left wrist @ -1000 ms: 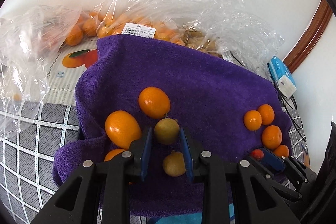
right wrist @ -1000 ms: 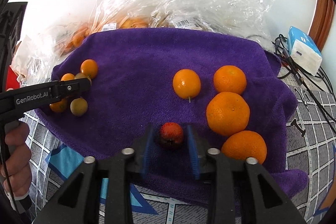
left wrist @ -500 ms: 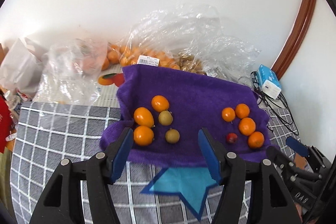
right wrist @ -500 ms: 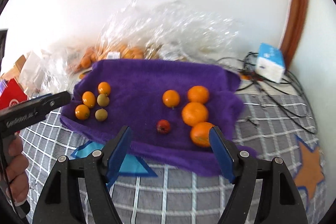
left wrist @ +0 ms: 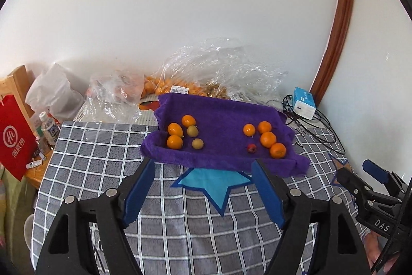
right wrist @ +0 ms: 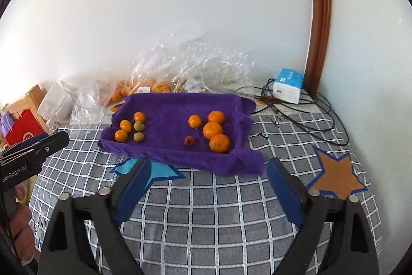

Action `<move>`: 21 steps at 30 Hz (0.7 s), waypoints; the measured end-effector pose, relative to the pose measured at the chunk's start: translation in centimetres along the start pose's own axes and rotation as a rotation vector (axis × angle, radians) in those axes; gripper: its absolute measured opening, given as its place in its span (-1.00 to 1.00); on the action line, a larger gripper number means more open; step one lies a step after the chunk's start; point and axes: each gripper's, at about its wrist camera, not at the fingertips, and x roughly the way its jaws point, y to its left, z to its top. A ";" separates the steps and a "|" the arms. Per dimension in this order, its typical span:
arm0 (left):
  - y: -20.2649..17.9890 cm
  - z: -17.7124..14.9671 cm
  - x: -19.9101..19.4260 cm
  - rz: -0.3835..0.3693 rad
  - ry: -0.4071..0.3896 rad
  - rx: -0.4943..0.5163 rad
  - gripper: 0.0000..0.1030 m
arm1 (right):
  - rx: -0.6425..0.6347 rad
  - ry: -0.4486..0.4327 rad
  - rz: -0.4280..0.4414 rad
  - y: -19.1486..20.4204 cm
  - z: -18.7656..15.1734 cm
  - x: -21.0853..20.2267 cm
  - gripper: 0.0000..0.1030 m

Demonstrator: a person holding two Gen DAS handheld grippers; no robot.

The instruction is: Organize fruits

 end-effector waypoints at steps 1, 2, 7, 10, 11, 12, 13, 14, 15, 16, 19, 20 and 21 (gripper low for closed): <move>-0.2 -0.4 -0.8 0.003 -0.012 0.005 0.56 | -0.004 -0.005 0.003 0.0 -0.2 -0.5 0.87; -0.4 -0.7 -1.5 0.001 -0.020 0.011 0.58 | -0.009 -0.013 0.002 0.1 -0.7 -1.2 0.88; -1.2 -2.1 -4.3 0.007 -0.069 0.028 0.70 | -0.015 -0.046 -0.033 -0.2 -2.4 -3.8 0.99; -1.5 -2.9 -5.3 0.012 -0.081 0.031 0.73 | 0.005 -0.041 -0.043 -0.8 -3.1 -4.6 1.00; -1.5 -3.1 -5.5 0.011 -0.082 0.031 0.73 | 0.010 -0.042 -0.041 -0.9 -3.2 -4.9 1.00; -1.5 -3.3 -5.7 0.009 -0.084 0.028 0.73 | 0.013 -0.047 -0.037 -1.0 -3.4 -5.3 1.00; -1.5 -3.3 -5.8 0.007 -0.085 0.026 0.73 | 0.013 -0.049 -0.038 -1.1 -3.6 -5.5 1.00; -1.5 -3.4 -5.9 0.009 -0.087 0.025 0.73 | 0.009 -0.049 -0.045 -1.1 -3.7 -5.7 1.00; -1.5 -3.4 -5.9 0.012 -0.089 0.025 0.73 | 0.004 -0.050 -0.052 -1.0 -3.8 -5.9 1.00; -1.5 -3.4 -5.9 0.012 -0.090 0.026 0.73 | 0.000 -0.054 -0.061 -1.0 -3.8 -6.1 1.00; -1.4 -3.5 -6.0 0.018 -0.090 0.025 0.73 | 0.002 -0.056 -0.068 -1.0 -3.9 -6.4 1.00; -1.4 -3.5 -6.1 0.019 -0.091 0.023 0.73 | 0.004 -0.054 -0.067 -1.1 -3.9 -6.4 1.00; -1.4 -3.5 -6.1 0.019 -0.091 0.022 0.73 | 0.004 -0.051 -0.069 -1.1 -3.9 -6.4 1.00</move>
